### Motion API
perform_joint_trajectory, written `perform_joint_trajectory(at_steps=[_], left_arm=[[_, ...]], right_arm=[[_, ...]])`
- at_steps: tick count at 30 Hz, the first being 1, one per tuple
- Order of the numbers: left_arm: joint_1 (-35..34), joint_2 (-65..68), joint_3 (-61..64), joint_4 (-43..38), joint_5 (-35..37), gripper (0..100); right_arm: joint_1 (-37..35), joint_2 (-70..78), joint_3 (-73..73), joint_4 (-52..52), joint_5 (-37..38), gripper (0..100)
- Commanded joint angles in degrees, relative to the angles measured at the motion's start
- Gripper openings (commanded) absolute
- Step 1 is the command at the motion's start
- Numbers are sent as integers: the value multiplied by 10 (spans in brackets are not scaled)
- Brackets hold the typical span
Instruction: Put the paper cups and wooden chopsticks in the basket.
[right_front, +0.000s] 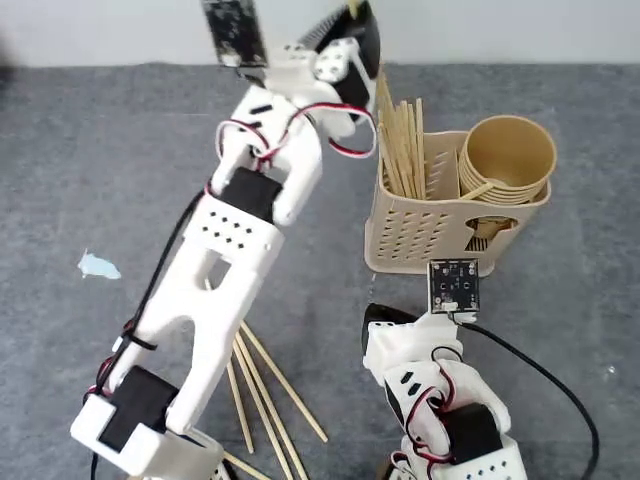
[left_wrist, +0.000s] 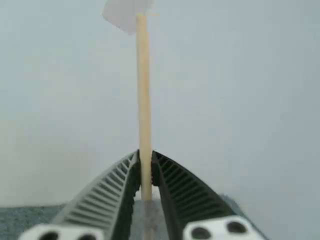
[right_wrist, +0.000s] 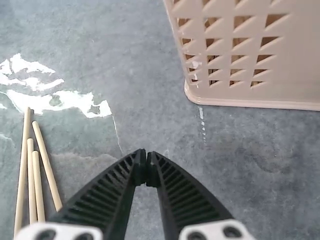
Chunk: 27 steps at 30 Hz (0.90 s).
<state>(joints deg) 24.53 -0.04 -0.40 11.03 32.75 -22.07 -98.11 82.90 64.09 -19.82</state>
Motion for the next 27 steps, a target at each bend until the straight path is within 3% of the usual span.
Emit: perform_joint_trajectory(at_steps=[1,6,9,23,27], left_arm=[[16,-4,12,-14,-30,34],[35,-11,30,9,-47,136],[38,-20,22,46,-47,148],[18,-172,0,342,-43,148],[11,-202,0,472,-43,146]], right_arm=[[0,1,-3,-15,-6,13],[0,1,-3,-15,-6,13],[0,1,-3,-15,-6,13],[0,1,-3,-15,-6,13],[0,1,0,-15,-6,13]])
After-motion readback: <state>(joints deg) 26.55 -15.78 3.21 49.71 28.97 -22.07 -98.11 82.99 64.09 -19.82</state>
